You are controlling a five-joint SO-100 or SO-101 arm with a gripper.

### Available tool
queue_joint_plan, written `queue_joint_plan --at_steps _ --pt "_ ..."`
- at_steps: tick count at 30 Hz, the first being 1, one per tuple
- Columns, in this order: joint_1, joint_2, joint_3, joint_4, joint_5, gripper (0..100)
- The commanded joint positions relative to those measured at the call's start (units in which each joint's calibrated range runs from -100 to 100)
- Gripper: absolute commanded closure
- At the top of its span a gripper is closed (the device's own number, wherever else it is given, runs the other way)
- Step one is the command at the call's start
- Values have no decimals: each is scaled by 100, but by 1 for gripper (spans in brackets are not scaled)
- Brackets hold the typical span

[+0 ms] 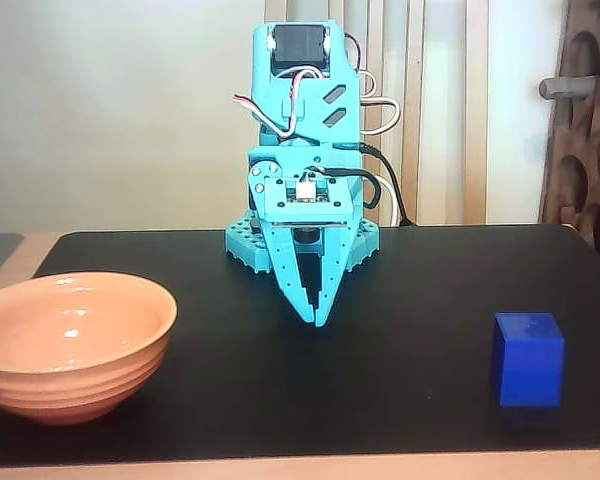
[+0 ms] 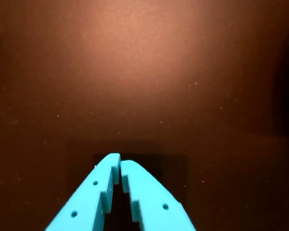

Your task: Place the blue cube in the orange bowl.

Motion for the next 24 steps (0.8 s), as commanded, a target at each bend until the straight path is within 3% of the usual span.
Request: queue_joint_plan --at_steps 1,24 --pt "29 -68 54 18 23 100" --pt "59 -68 63 18 23 100"
